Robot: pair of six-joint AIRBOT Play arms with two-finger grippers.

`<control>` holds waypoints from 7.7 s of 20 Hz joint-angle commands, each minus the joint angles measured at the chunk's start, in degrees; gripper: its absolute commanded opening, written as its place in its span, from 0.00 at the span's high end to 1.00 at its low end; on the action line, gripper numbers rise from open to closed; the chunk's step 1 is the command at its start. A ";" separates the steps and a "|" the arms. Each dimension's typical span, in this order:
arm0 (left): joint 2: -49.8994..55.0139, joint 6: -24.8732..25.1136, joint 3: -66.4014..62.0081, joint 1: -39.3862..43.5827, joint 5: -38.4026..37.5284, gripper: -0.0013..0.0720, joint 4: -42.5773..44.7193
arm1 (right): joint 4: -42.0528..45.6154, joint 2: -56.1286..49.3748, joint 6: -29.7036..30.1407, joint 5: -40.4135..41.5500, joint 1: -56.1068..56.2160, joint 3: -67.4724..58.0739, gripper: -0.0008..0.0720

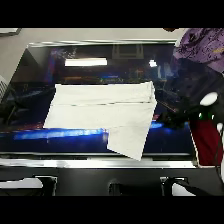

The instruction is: Fold the clothes and pants, and hang the long-sleeved shirts on hangers.

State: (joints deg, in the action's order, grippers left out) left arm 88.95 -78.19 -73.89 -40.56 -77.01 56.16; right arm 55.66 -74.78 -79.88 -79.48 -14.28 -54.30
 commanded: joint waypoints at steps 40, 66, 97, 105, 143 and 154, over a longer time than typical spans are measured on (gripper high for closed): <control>0.55 13.64 18.80 2.38 6.80 0.09 -8.68 | -16.65 6.10 0.57 27.50 13.42 27.65 0.95; -22.62 -4.33 21.27 6.36 3.10 0.96 7.52 | -5.38 27.32 -5.01 7.02 13.42 27.67 0.96; 2.16 -0.87 -0.55 24.65 30.99 0.96 7.10 | 1.68 -16.72 -6.38 21.55 13.42 -22.88 0.96; 10.12 -2.62 -4.20 25.53 30.93 0.96 7.10 | 1.64 -24.11 -9.77 24.81 13.42 -26.80 0.96; 7.02 -3.96 -19.39 22.77 13.31 0.01 5.73 | -21.33 -39.06 7.78 5.25 2.89 -29.14 0.27; 10.29 -4.37 -19.39 37.09 17.18 0.96 -11.43 | -7.45 -23.96 -8.13 1.22 3.02 -36.09 0.95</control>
State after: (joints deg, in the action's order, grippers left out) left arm 97.97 -82.50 -93.23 -9.80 -62.54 49.93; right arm 42.28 -104.16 -81.76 -75.35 -11.35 -87.50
